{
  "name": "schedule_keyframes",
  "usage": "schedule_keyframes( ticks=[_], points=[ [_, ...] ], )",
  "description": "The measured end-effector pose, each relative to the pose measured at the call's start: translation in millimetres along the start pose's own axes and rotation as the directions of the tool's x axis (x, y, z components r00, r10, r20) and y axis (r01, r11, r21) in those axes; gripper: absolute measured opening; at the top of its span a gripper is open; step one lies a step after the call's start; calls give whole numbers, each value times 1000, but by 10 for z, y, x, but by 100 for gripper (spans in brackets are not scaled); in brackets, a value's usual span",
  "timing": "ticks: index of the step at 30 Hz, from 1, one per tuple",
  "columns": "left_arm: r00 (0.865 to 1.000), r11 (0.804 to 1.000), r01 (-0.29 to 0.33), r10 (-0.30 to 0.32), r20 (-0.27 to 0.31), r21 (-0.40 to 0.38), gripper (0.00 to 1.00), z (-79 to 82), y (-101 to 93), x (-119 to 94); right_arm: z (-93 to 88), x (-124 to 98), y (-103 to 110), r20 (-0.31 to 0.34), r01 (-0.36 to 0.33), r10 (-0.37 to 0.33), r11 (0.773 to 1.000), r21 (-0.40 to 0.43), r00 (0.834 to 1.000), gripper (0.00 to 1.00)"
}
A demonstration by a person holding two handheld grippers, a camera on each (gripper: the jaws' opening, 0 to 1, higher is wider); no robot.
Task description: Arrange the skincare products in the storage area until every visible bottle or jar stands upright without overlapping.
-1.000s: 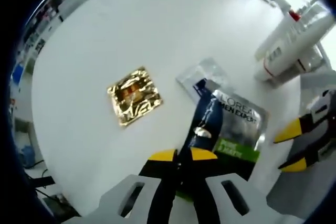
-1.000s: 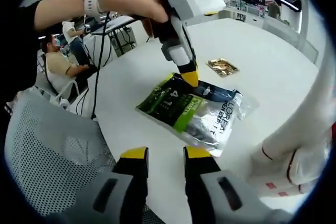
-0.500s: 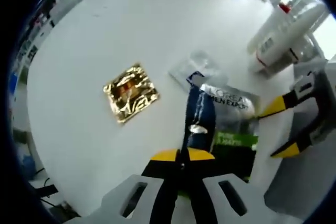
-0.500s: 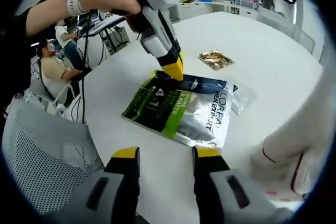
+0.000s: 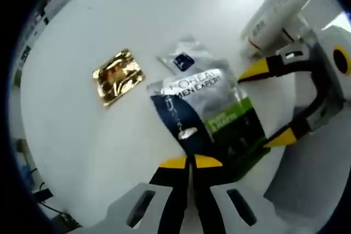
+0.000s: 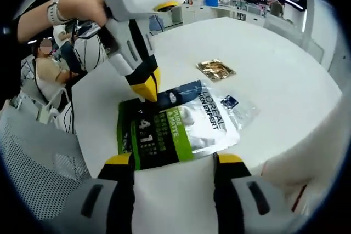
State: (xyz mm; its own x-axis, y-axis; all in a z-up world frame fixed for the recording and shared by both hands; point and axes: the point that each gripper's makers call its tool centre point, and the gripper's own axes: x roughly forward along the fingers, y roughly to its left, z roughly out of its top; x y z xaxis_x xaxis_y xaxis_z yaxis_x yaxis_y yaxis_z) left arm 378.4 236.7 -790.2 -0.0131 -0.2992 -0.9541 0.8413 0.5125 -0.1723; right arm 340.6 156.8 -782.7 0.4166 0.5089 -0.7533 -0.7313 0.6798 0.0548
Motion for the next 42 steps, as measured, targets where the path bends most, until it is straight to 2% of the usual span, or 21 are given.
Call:
schedule_keyframes(
  ticks=[5,8,17,20,24,26,29,31,34,36,37,39,40,41,42],
  points=[
    [1000,1000,24,-24,11,-3,0,-53,-160,-8,2,0,-50,-4,40,-41,995,-88,999,59],
    [1000,1000,13,-14,21,8,0,-65,-198,-14,19,-11,-42,5,44,-43,991,-124,999,59],
    [997,998,62,-62,34,15,1,-103,-430,9,-14,-120,-116,-20,60,-68,960,-274,997,58],
    [997,997,63,-65,41,54,2,-99,-491,12,-38,-177,-153,-35,66,-81,949,-308,996,56],
    [997,989,1,-12,75,150,4,-78,-473,11,-42,-234,-120,-31,50,-62,953,-300,998,55],
    [996,973,-33,12,91,230,7,-87,-443,11,-29,-258,-84,-20,42,-50,959,-279,999,53],
    [991,952,-96,63,119,292,18,-76,-395,-28,2,-264,45,2,-2,2,974,-226,1000,50],
    [988,937,-119,78,135,329,28,-49,-371,-61,9,-251,131,4,-24,25,975,-221,1000,50],
    [977,909,-175,113,179,379,35,43,-311,-132,20,-220,263,9,-51,54,973,-226,998,46],
    [965,876,-221,134,224,429,39,141,-281,-180,18,-199,327,6,-61,64,969,-237,998,47],
    [960,851,-238,131,248,469,41,203,-275,-187,14,-182,370,4,-69,72,968,-242,997,47],
    [958,824,-243,122,258,511,44,248,-317,-187,3,-155,429,-1,-84,87,966,-244,996,46],
    [957,795,-249,113,268,553,44,291,-355,-180,-4,-141,462,-3,-91,93,964,-252,996,45],
    [955,778,-252,105,277,575,44,321,-386,-171,-5,-132,478,-3,-91,93,962,-257,996,45],
    [959,779,-245,105,265,578,44,319,-409,-138,-5,-118,499,-4,-92,94,959,-267,996,45]
  ],
)
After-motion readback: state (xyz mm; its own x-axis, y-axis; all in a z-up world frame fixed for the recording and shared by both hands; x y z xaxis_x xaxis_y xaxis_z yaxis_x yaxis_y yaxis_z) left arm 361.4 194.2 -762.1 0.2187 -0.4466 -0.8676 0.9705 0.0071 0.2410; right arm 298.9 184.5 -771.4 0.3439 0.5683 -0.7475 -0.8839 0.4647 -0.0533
